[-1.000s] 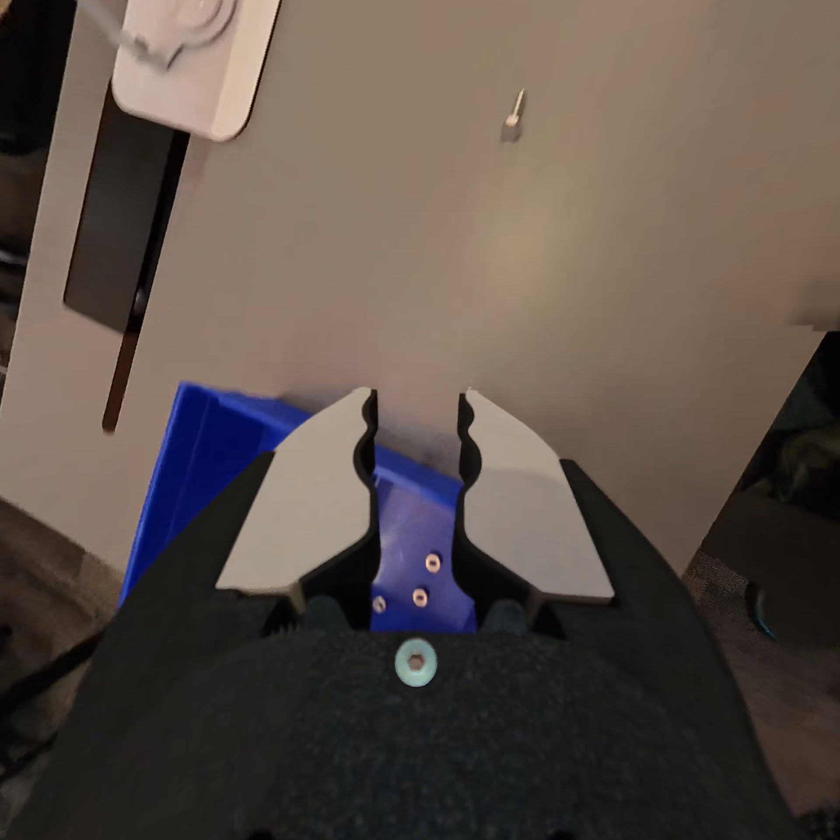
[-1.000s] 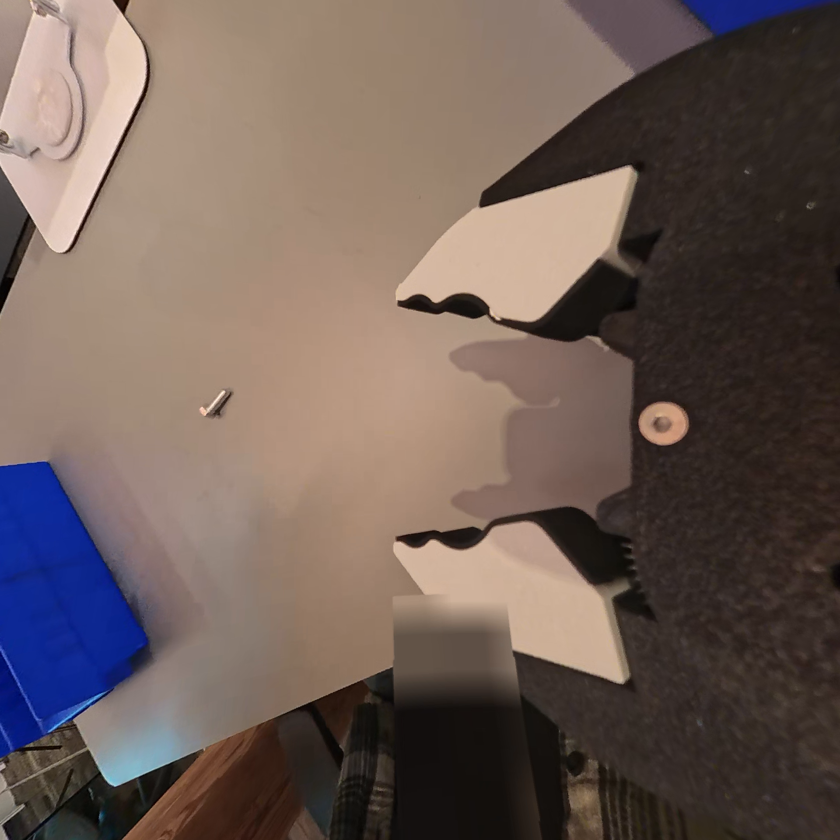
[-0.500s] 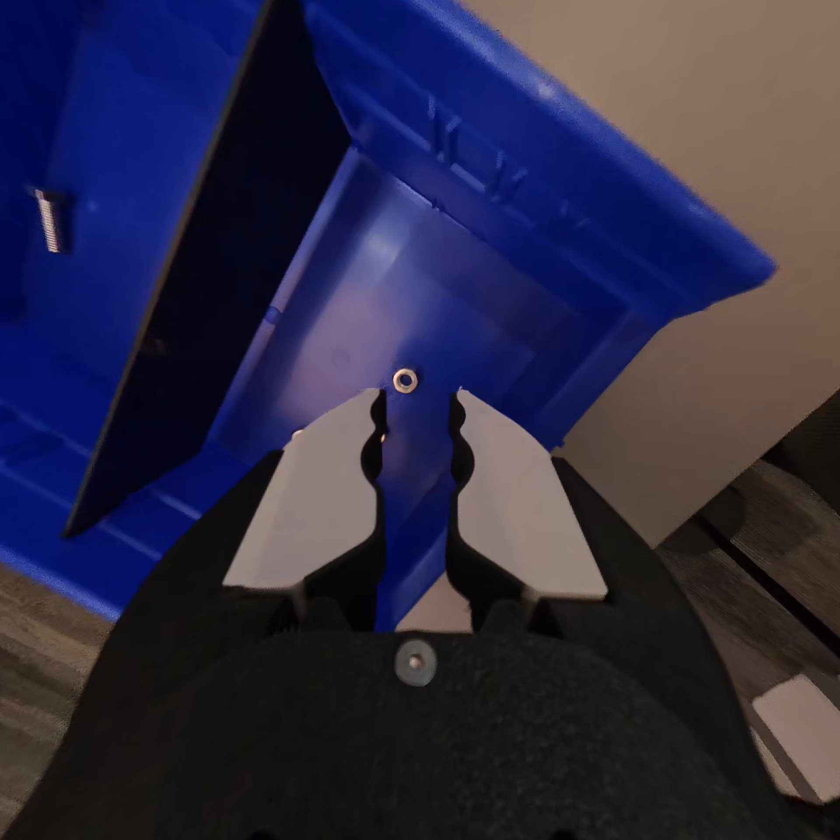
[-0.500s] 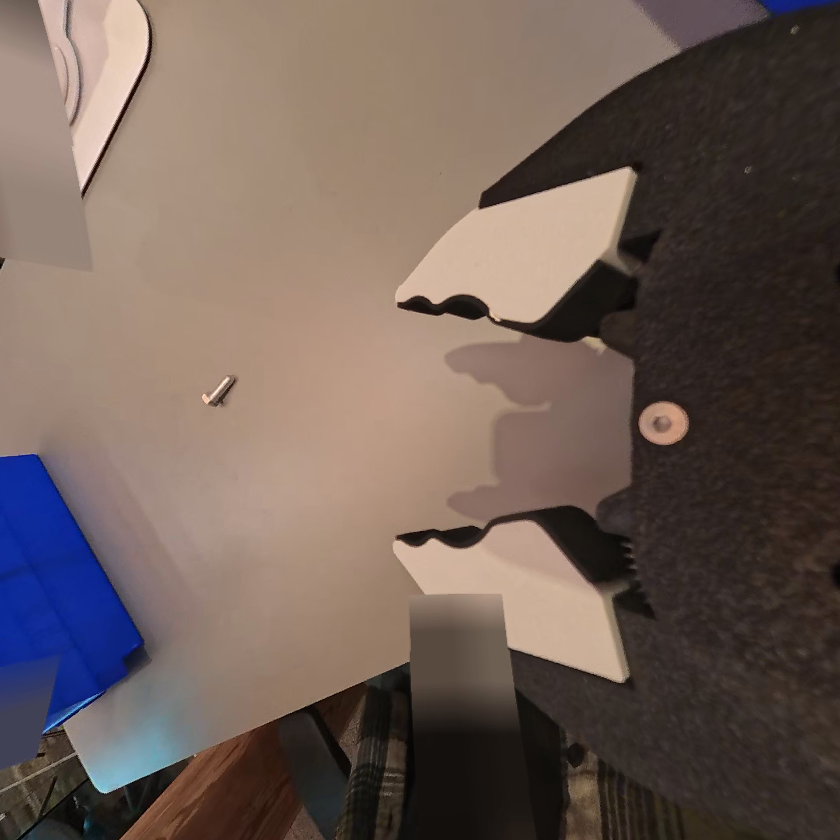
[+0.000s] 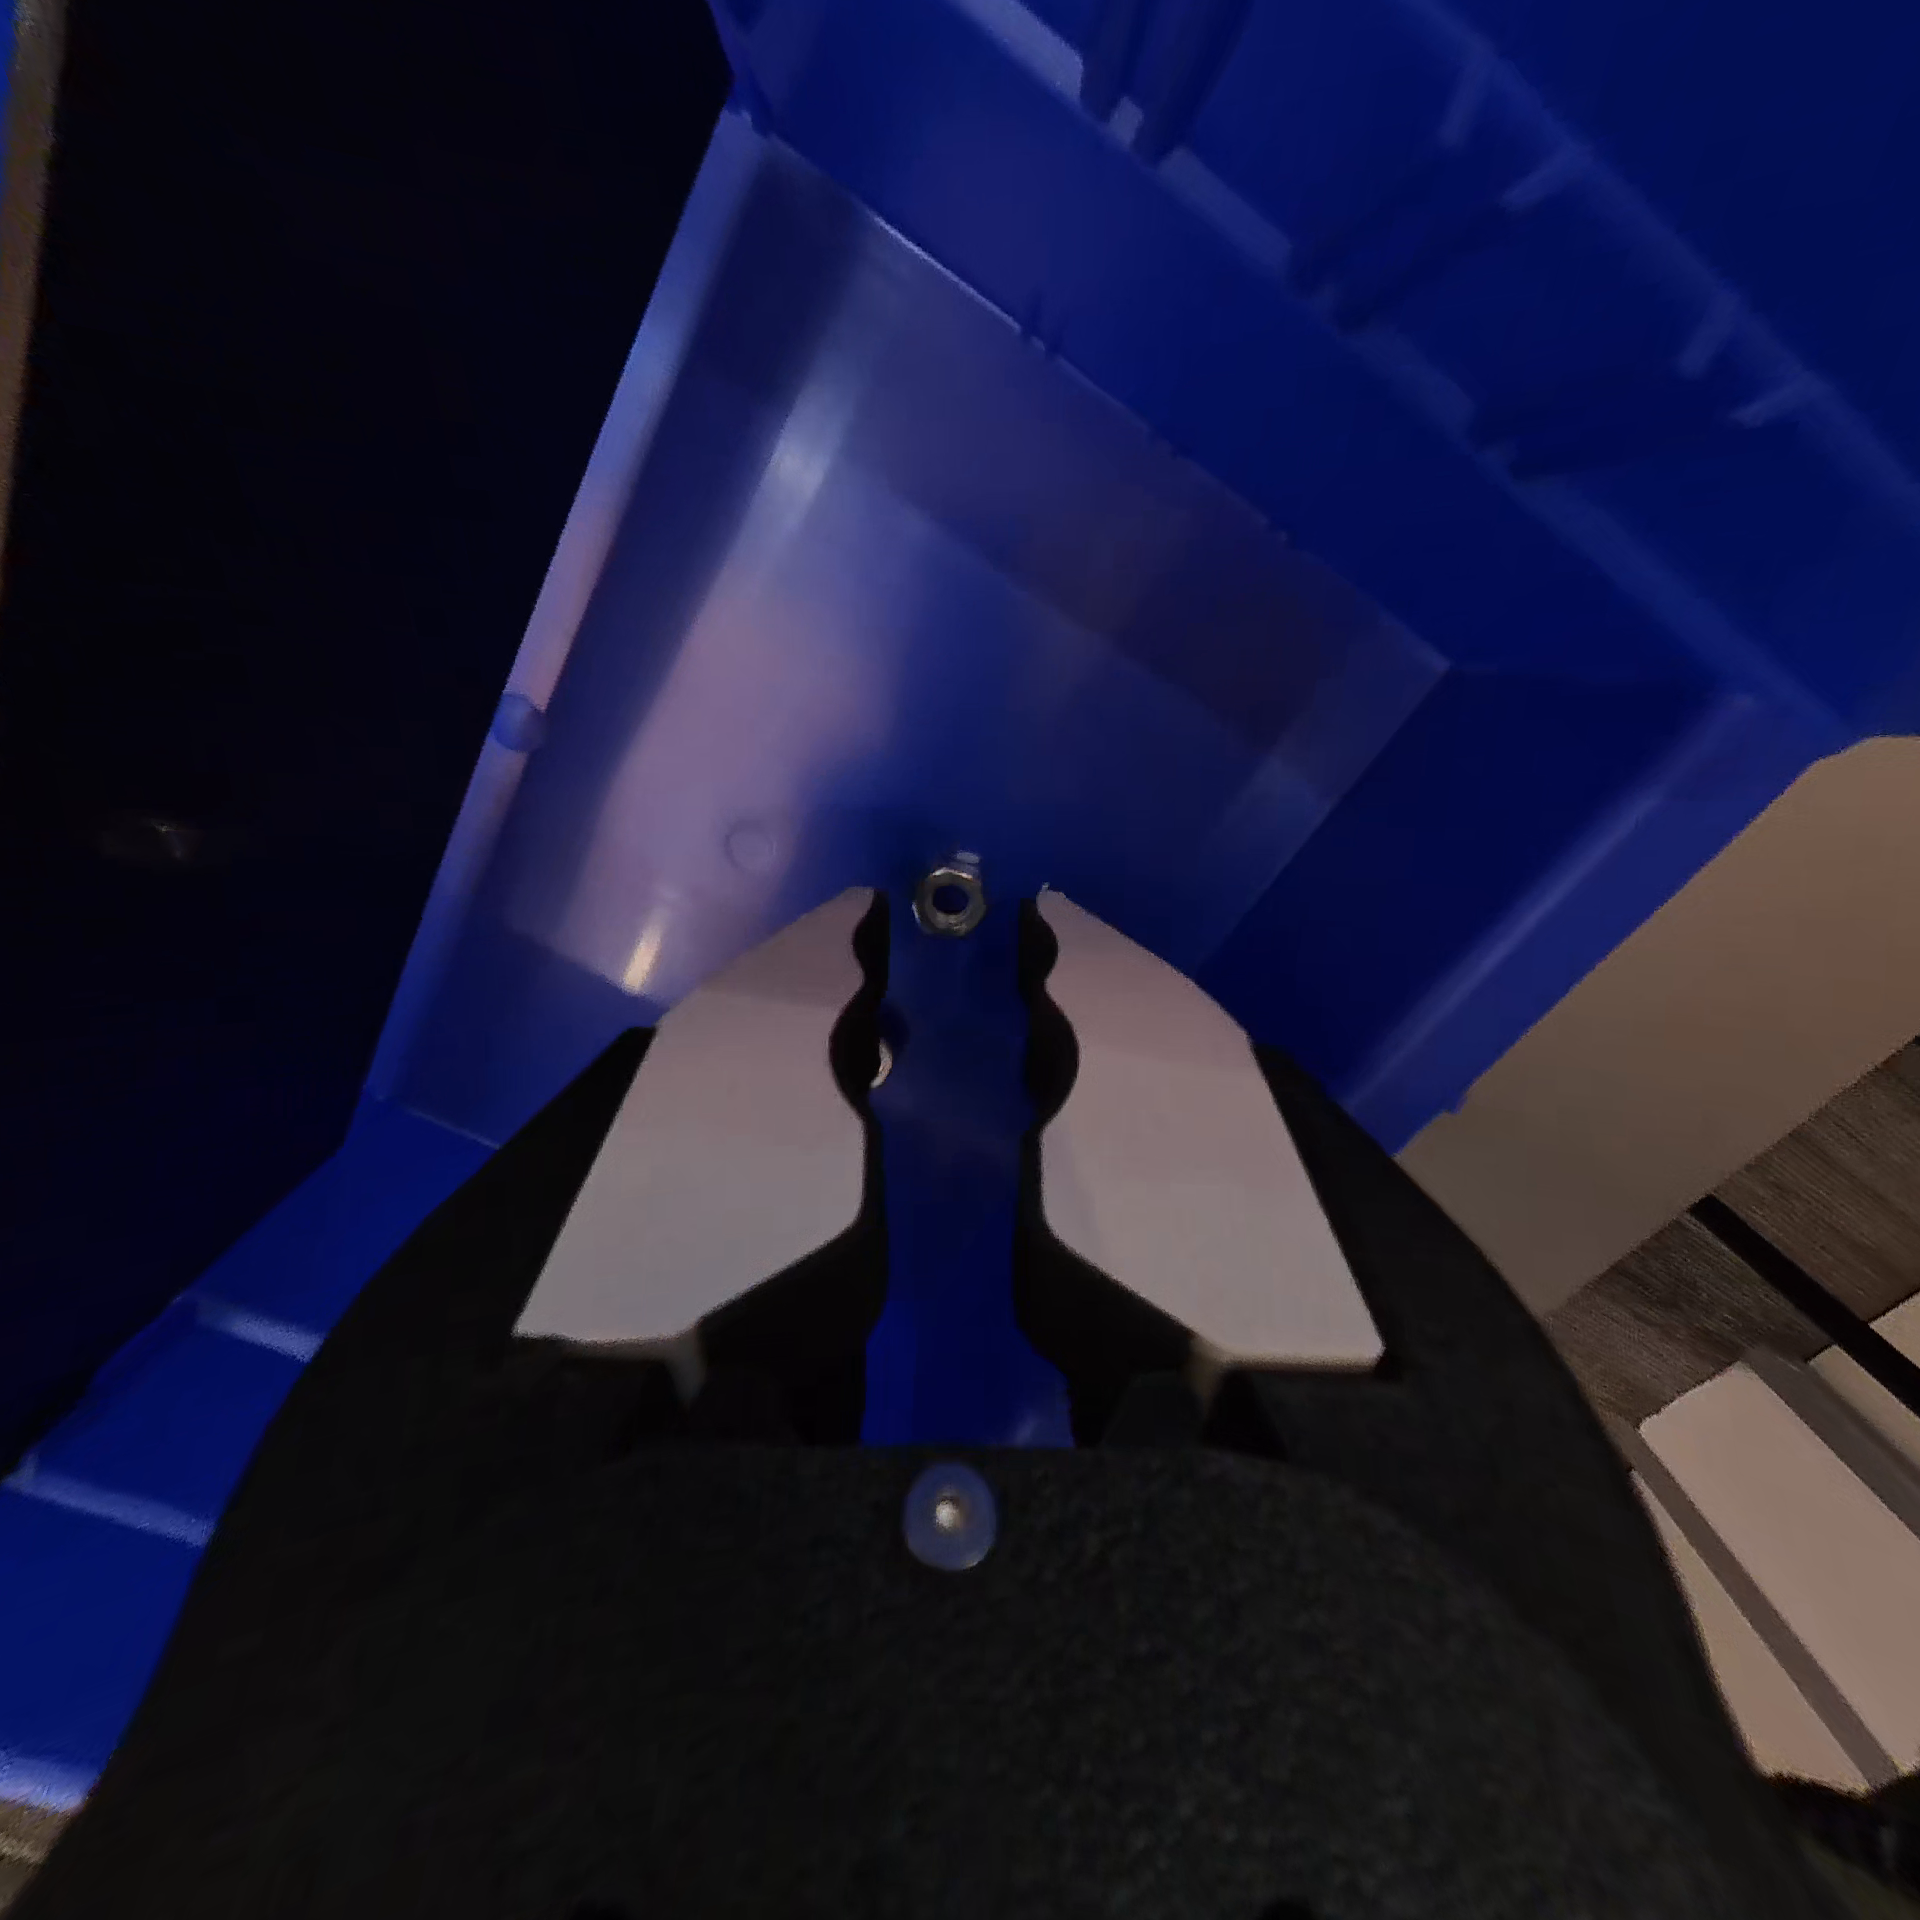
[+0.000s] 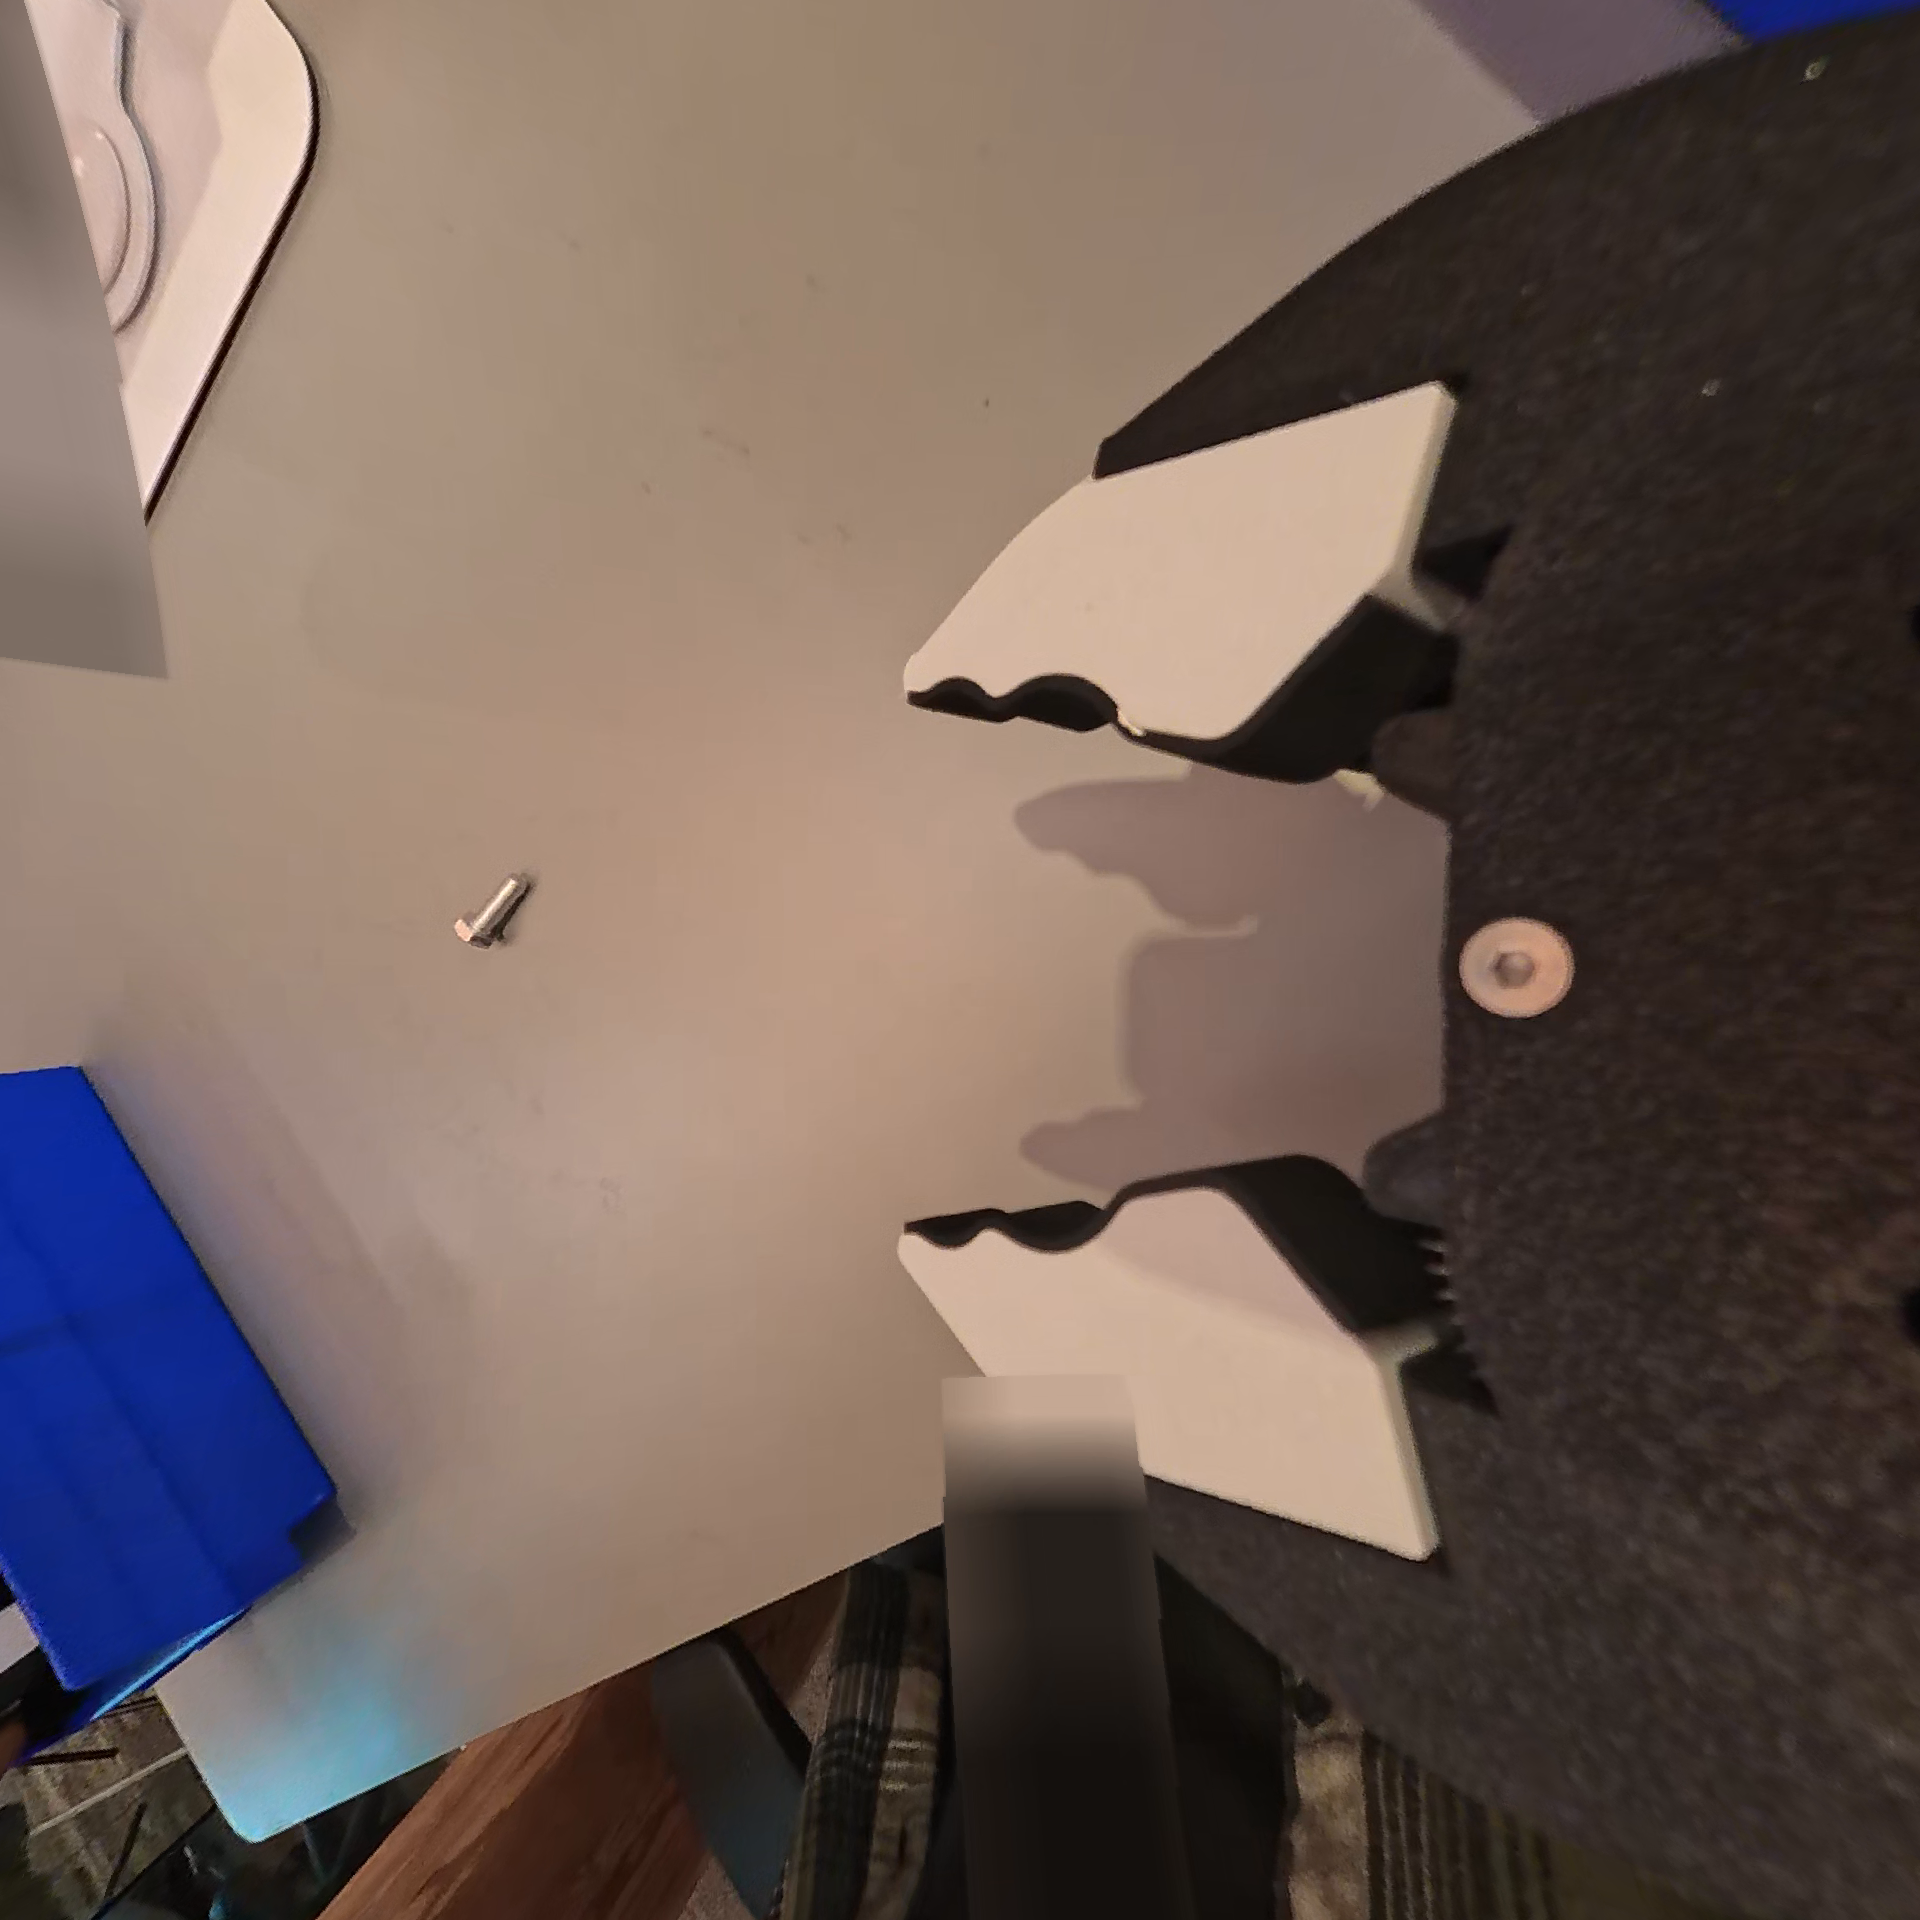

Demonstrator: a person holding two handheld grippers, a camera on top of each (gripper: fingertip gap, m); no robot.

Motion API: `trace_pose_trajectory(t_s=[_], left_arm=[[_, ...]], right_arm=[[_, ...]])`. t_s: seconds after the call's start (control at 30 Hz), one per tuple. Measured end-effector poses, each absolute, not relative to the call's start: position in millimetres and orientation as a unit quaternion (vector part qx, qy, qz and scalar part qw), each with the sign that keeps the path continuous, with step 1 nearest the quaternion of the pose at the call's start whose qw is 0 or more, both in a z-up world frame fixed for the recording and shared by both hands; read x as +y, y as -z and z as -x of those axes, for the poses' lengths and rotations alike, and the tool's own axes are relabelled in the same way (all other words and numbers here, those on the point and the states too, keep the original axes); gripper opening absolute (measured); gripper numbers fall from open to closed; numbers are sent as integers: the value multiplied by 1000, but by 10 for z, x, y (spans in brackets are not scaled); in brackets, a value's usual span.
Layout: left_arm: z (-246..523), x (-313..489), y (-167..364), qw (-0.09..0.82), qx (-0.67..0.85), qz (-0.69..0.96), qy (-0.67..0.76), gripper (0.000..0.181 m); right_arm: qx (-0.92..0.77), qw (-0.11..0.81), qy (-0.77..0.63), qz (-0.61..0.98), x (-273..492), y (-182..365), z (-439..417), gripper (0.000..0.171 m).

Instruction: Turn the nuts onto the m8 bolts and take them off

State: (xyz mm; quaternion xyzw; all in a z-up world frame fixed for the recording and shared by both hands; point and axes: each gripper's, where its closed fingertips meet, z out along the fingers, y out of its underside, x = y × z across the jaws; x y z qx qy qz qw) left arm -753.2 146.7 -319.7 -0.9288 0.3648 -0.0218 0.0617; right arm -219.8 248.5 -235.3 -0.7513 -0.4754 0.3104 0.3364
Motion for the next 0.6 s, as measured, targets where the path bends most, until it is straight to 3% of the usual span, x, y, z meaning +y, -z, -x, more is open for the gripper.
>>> trace_pose_trajectory(t_s=[0.4,0.6], left_arm=[[7532,1447,3267,48,371,927,16,14],[7527,1547,3053,94,353,931,10,14]], right_arm=[[-475,340,-314,748,2462,2343,2208,88],[-472,340,-313,751,2441,2349,2156,88]])
